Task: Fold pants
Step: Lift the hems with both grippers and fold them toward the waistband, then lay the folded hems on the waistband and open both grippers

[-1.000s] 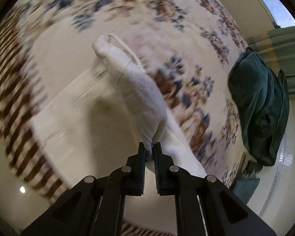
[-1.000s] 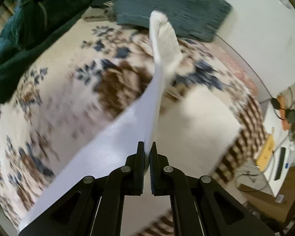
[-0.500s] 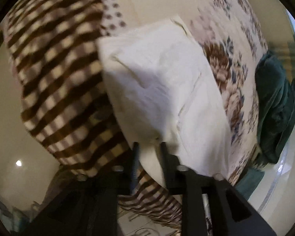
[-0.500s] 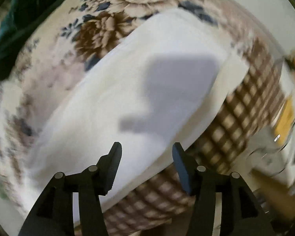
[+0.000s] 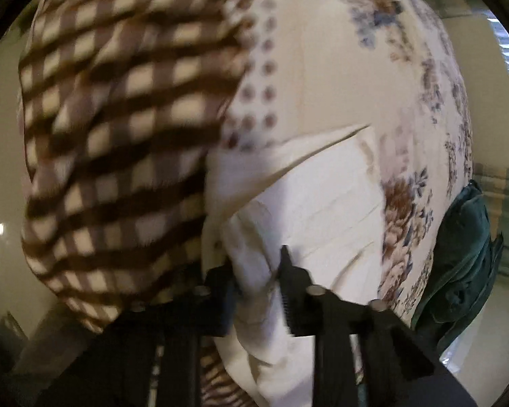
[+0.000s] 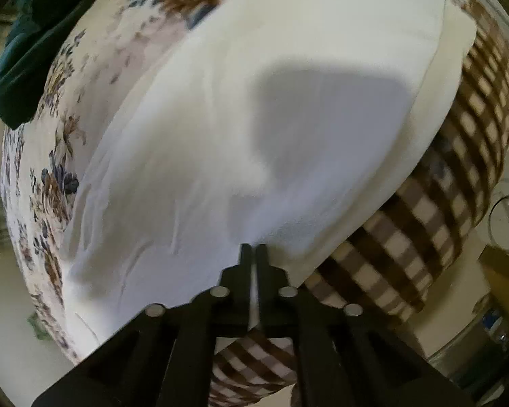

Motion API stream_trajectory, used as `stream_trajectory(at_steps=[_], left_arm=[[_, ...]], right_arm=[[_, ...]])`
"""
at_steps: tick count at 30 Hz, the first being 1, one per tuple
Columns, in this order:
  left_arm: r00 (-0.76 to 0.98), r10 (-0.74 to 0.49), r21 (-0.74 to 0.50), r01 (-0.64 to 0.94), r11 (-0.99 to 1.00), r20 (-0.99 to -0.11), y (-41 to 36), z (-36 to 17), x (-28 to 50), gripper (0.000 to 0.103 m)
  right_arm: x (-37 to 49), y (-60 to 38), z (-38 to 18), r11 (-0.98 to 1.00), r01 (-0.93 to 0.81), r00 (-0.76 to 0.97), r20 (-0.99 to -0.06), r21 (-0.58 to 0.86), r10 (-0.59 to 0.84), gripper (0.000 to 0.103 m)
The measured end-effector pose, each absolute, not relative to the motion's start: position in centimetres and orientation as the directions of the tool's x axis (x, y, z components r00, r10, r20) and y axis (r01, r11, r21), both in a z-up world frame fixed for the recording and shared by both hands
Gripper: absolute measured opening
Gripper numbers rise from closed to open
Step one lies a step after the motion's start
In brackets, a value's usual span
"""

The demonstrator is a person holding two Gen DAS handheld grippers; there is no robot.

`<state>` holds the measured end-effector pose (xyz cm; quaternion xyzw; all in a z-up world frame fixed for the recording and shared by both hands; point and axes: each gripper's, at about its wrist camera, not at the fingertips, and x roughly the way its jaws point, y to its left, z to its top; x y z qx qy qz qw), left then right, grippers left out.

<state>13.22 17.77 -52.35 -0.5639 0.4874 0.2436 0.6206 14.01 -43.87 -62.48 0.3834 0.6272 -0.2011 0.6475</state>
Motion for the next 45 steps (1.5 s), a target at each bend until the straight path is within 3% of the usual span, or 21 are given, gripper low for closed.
stream_trajectory(at_steps=[5,9,13,14,15,17,19,20,21,27,32,34,35,36,40,42,45], left_arm=[[0.448,-0.158,-0.468,-0.759,0.453,-0.880,17.1,-48.1,15.6,0.012],[0.349,-0.154,-0.380,-0.806,0.453,-0.924,18.6,-51.4,15.2,0.012],[0.317,-0.198,-0.373,-0.820,0.434,-0.928,19.4,-54.5,13.5,0.014],[0.325,-0.199,-0.381,-0.810,0.445,-0.925,19.4,-54.2,13.5,0.016],[0.330,-0.199,-0.385,-0.805,0.452,-0.923,19.4,-53.9,13.4,0.016],[0.335,-0.202,-0.391,-0.799,0.456,-0.920,19.4,-53.5,13.2,0.016],[0.330,-0.195,-0.383,-0.794,0.471,-0.924,19.4,-53.6,13.2,0.016],[0.326,-0.191,-0.378,-0.794,0.477,-0.926,19.4,-53.7,13.3,0.016],[0.320,-0.185,-0.369,-0.792,0.486,-0.929,19.3,-53.8,13.3,0.015],[0.311,-0.182,-0.360,-0.790,0.496,-0.933,19.1,-53.3,13.8,0.014],[0.277,-0.192,-0.337,-0.786,0.519,-0.941,19.0,-53.1,14.1,0.017],[0.248,-0.165,-0.297,-0.768,0.568,-0.955,18.3,-51.5,14.4,0.020],[0.246,-0.147,-0.285,-0.751,0.596,-0.958,17.8,-50.5,14.6,0.021],[0.240,-0.114,-0.256,-0.722,0.643,-0.964,16.9,-49.2,14.9,0.026],[0.278,-0.033,-0.202,-0.607,0.769,-0.960,12.2,-45.1,15.8,0.040],[0.297,-0.026,-0.195,-0.554,0.809,-0.954,9.0,-43.9,16.5,0.066],[0.313,-0.103,-0.247,-0.466,0.849,-0.944,3.5,-44.2,17.8,0.071]], right_arm=[[13.3,-43.3,-60.4,0.668,0.707,0.133,-0.972,0.231,0.195,0.000],[12.6,-44.3,-60.4,0.686,0.702,0.083,-0.979,0.191,0.188,0.000],[11.6,-45.5,-61.6,0.609,0.731,0.107,-0.932,0.309,0.345,0.002],[11.3,-45.6,-61.7,0.580,0.734,0.132,-0.912,0.353,0.389,0.009],[11.3,-45.5,-61.9,0.556,0.732,0.155,-0.891,0.393,0.427,0.028],[11.3,-45.3,-62.3,0.528,0.737,0.183,-0.876,0.423,0.447,0.049],[11.4,-44.8,-63.5,0.492,0.757,0.193,-0.866,0.430,0.461,0.049],[11.4,-44.7,-64.0,0.483,0.764,0.195,-0.867,0.428,0.459,0.040],[11.4,-44.4,-64.4,0.498,0.776,0.176,-0.891,0.387,0.418,0.009],[10.8,-42.4,-62.6,0.635,0.722,0.113,-0.953,0.274,0.283,0.003],[9.7,-44.4,-62.8,0.658,0.678,0.089,-0.925,0.329,0.370,0.009],[8.4,-47.7,-61.0,0.620,0.702,0.160,-0.926,0.350,0.341,0.026],[8.0,-49.2,-60.2,0.602,0.717,0.188,-0.930,0.350,0.316,0.039],[7.1,-51.6,-59.1,0.566,0.744,0.235,-0.931,0.356,0.278,0.043],[5.4,-60.2,-57.3,0.444,0.809,0.339,-0.923,0.386,0.184,0.043],[5.2,-64.9,-57.7,0.359,0.846,0.366,-0.919,0.393,0.144,0.044],[4.8,-70.3,-59.8,0.216,0.872,0.415,-0.898,0.438,0.146,0.047]])
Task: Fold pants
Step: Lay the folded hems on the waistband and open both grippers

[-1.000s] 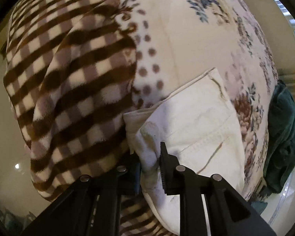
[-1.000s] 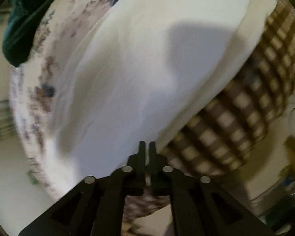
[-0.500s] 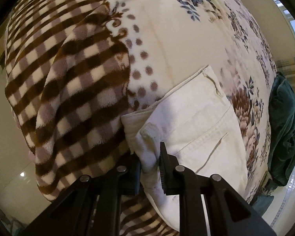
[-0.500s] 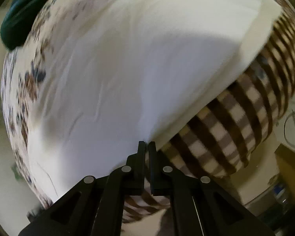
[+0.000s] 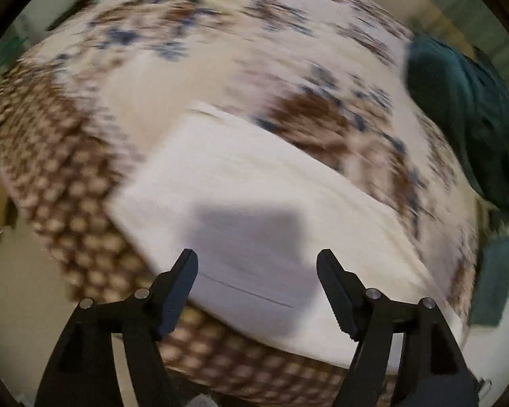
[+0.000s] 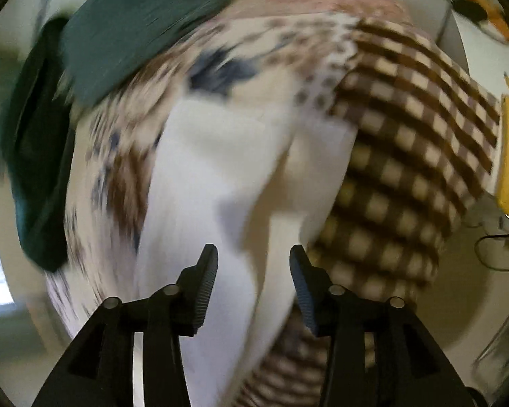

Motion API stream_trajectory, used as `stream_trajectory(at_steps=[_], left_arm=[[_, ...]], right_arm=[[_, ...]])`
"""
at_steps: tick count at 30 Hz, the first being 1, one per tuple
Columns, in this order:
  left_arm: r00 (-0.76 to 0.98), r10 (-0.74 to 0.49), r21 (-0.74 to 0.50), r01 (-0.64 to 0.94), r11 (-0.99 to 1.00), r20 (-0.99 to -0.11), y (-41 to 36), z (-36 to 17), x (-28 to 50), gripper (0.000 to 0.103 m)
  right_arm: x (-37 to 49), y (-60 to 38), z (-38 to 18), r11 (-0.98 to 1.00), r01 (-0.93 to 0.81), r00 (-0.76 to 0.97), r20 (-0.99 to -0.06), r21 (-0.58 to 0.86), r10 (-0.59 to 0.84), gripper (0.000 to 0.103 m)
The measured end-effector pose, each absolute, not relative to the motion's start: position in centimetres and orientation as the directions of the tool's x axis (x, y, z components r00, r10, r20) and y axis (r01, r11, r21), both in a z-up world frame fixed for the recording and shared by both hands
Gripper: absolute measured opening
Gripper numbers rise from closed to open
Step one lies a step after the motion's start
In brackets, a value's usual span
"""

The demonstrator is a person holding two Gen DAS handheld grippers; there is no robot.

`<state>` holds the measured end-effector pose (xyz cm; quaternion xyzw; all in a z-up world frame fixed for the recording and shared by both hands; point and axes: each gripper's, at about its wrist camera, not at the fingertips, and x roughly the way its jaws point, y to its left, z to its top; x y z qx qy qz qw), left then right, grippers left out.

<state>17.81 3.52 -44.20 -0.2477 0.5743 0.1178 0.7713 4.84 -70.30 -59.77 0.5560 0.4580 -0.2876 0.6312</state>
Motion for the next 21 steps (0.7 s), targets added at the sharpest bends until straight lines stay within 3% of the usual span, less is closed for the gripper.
stream_trajectory(at_steps=[4,6,13,16,21], left_arm=[[0.250,-0.176,-0.264,-0.386,0.884,-0.952,-4.0,-46.3,20.0,0.071],[0.224,-0.188,-0.254,-0.320,0.913,-0.956,-8.2,-47.5,21.0,0.071],[0.127,-0.182,-0.198,-0.129,0.972,-0.975,-18.1,-50.4,22.3,0.071],[0.079,-0.162,-0.169,-0.082,0.982,-0.984,-20.2,-52.2,22.4,0.071],[0.005,-0.110,-0.110,-0.057,0.992,-0.994,-21.4,-55.9,23.0,0.073]], right_arm=[[5.9,-74.0,-63.7,0.029,0.846,0.519,-0.835,0.532,0.185,0.046],[6.6,-74.5,-63.8,0.051,0.837,0.532,-0.833,0.544,0.151,0.006],[7.3,-73.7,-59.2,0.323,0.840,0.456,-0.890,0.436,0.015,0.004],[6.6,-73.7,-60.8,0.379,0.863,0.352,-0.936,0.335,0.024,0.004],[4.8,-75.3,-62.7,0.346,0.839,0.397,-0.908,0.419,0.136,0.016]])
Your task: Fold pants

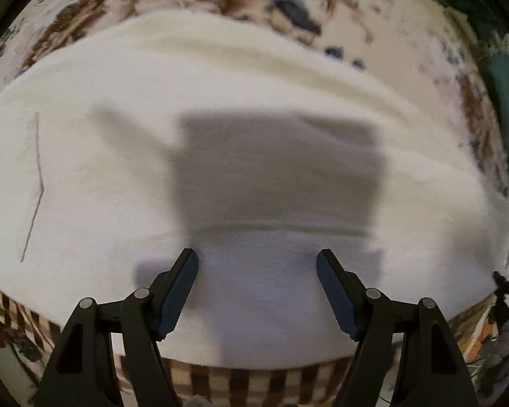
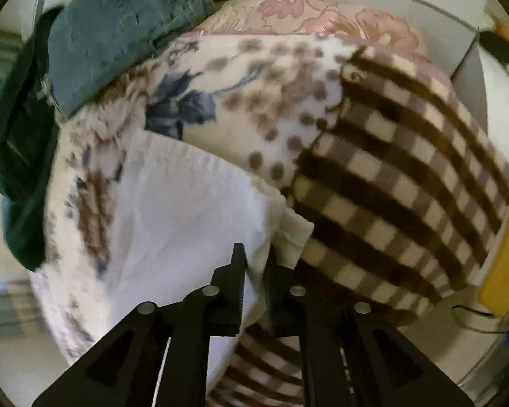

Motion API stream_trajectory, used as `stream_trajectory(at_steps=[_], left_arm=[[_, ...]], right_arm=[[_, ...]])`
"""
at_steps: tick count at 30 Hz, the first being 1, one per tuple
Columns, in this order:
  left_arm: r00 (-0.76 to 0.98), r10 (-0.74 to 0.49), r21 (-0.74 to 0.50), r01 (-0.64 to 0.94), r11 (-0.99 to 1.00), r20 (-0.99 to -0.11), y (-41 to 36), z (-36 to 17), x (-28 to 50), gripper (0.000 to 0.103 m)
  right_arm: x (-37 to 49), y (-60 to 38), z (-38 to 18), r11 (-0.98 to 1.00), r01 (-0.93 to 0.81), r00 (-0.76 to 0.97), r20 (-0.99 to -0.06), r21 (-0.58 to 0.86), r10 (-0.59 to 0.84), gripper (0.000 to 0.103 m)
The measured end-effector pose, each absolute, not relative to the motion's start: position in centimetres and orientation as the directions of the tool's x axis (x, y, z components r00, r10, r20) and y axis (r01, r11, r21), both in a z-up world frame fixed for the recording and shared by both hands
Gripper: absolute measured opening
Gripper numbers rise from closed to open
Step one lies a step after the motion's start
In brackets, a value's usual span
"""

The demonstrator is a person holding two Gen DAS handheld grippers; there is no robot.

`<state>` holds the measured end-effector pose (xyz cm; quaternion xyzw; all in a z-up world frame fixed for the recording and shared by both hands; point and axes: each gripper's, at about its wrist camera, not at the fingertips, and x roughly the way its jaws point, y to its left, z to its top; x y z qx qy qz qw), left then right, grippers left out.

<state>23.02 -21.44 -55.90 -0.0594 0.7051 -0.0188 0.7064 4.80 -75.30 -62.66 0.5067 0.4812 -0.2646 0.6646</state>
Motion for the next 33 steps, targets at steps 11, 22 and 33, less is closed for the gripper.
stream_trajectory(at_steps=[11,22,33], left_arm=[[-0.098,-0.058,-0.051,-0.072,0.996,-0.993,-23.6,-59.0,25.4,0.103],[-0.060,-0.086,-0.079,-0.102,0.992,-0.995,-25.0,-55.6,25.7,0.103],[-0.079,-0.059,-0.055,-0.053,0.997,-0.995,-29.3,-59.6,28.3,0.103]], right_arm=[[6.5,-75.2,-60.9,0.445,0.836,0.360,-0.933,0.322,0.000,0.007],[3.8,-76.5,-62.2,0.370,0.832,0.381,-0.911,0.413,0.159,0.065],[5.9,-76.1,-65.9,0.255,0.646,0.670,-0.695,0.719,0.262,0.065]])
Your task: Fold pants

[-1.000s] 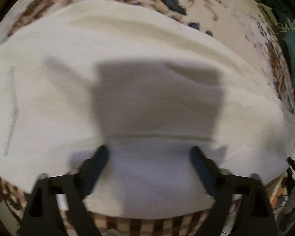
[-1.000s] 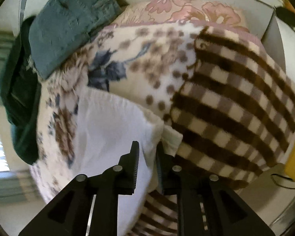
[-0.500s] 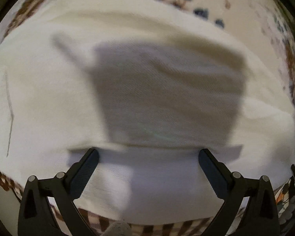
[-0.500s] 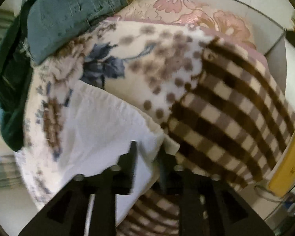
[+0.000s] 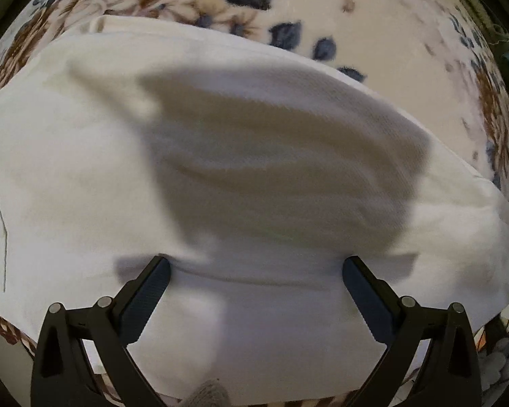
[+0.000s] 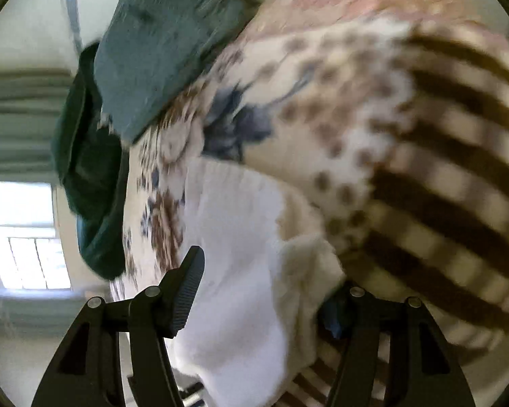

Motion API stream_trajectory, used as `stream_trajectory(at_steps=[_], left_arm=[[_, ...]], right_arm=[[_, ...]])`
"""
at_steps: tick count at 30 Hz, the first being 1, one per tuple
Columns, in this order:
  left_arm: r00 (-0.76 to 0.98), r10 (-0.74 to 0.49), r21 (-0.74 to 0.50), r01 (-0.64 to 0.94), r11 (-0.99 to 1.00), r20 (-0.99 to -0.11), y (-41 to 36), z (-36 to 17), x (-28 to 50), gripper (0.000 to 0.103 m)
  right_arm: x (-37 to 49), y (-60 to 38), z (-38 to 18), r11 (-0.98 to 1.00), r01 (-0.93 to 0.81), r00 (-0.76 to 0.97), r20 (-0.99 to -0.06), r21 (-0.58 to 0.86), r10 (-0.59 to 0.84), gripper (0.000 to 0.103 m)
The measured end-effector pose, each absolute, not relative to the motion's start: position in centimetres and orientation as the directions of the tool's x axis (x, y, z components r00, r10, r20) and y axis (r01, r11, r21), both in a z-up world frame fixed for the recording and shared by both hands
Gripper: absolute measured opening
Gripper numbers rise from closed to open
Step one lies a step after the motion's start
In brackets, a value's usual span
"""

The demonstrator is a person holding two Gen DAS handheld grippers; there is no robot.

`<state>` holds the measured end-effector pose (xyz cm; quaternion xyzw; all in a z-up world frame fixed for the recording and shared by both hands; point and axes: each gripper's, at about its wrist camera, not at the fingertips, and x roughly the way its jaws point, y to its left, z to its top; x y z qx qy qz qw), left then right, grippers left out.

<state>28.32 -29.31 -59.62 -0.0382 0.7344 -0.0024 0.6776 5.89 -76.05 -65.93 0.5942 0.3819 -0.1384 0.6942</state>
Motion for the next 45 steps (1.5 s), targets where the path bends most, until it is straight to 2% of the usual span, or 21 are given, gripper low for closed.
stream_trajectory(at_steps=[2,3,4,5,6,9,11,14,15,16,18,22,31,32,33,36,40,45], left_arm=[[-0.077,-0.056,-0.052,-0.056,0.997,-0.995,-29.6,-59.9,28.4,0.103],[-0.074,-0.053,-0.048,-0.058,0.997,-0.996,-29.8,-60.1,28.4,0.103],[-0.073,-0.046,-0.042,-0.056,0.998,-0.996,-30.2,-60.2,28.5,0.103],[-0.073,-0.042,-0.038,-0.054,0.998,-0.996,-30.2,-60.3,28.4,0.103],[-0.078,-0.041,-0.036,-0.056,0.998,-0.996,-31.3,-60.9,28.6,0.103],[-0.081,-0.055,-0.048,-0.080,0.996,-0.995,-33.1,-61.7,29.1,0.103],[-0.085,-0.056,-0.049,-0.078,0.996,-0.995,-32.6,-61.7,29.1,0.103],[-0.092,-0.075,-0.067,-0.088,0.994,-0.993,-32.2,-61.5,29.3,0.103],[-0.087,-0.081,-0.073,-0.097,0.993,-0.993,-32.3,-61.2,29.3,0.103],[-0.075,-0.086,-0.079,-0.096,0.992,-0.993,-32.0,-60.7,29.5,0.103],[-0.025,-0.108,-0.105,-0.080,0.991,-0.994,-32.7,-59.6,30.1,0.103],[-0.030,-0.054,-0.052,-0.072,0.996,-0.998,-34.7,-60.7,32.3,0.103],[-0.048,-0.024,-0.018,-0.121,0.993,-0.999,-36.2,-62.3,37.6,0.103],[-0.043,-0.022,-0.016,-0.117,0.993,-0.999,-35.2,-61.9,38.0,0.103],[-0.035,-0.022,-0.018,-0.110,0.994,-0.999,-32.5,-61.0,38.1,0.103],[0.020,-0.030,-0.032,-0.084,0.996,-0.999,-30.7,-58.4,37.5,0.103],[0.112,-0.026,-0.035,-0.078,0.996,-0.993,-28.3,-54.7,33.7,0.103],[0.124,0.037,0.029,-0.071,0.997,-0.992,-25.4,-52.8,29.0,0.103]], right_arm=[[6.8,-75.9,-67.7,0.257,0.650,0.651,-0.699,0.715,0.298,0.065],[7.0,-75.9,-68.0,0.253,0.646,0.657,-0.694,0.720,0.295,0.060],[7.1,-75.9,-67.9,0.259,0.648,0.657,-0.698,0.716,0.285,0.051],[7.4,-75.9,-67.7,0.272,0.648,0.653,-0.703,0.711,0.282,0.019],[7.5,-75.8,-67.4,0.290,0.646,0.650,-0.708,0.706,0.276,0.009],[6.9,-76.0,-65.7,0.291,0.637,0.682,-0.697,0.714,0.221,0.008],[7.1,-76.0,-65.2,0.303,0.609,0.698,-0.677,0.733,0.235,0.009],[7.7,-75.8,-66.3,0.315,0.605,0.653,-0.682,0.731,0.329,0.017],[8.0,-75.5,-67.0,0.304,0.606,0.635,-0.677,0.735,0.371,0.029],[8.5,-75.0,-67.4,0.308,0.610,0.618,-0.681,0.731,0.392,0.033],[9.3,-74.0,-67.9,0.354,0.608,0.587,-0.702,0.711,0.402,0.034],[9.7,-73.5,-68.2,0.357,0.621,0.591,-0.716,0.698,0.371,0.034],[10.6,-72.8,-67.3,0.375,0.645,0.567,-0.746,0.666,0.349,0.029],[10.6,-72.8,-67.2,0.375,0.648,0.567,-0.749,0.663,0.344,0.027],[10.7,-72.7,-67.1,0.380,0.653,0.563,-0.755,0.655,0.335,0.016],[10.7,-72.3,-65.7,0.417,0.654,0.566,-0.774,0.631,0.283,0.011],[10.8,-71.2,-62.9,0.439,0.633,0.610,-0.760,0.637,0.223,0.009],[11.6,-68.1,-58.2,0.463,0.585,0.671,-0.718,0.666,0.184,0.008]])
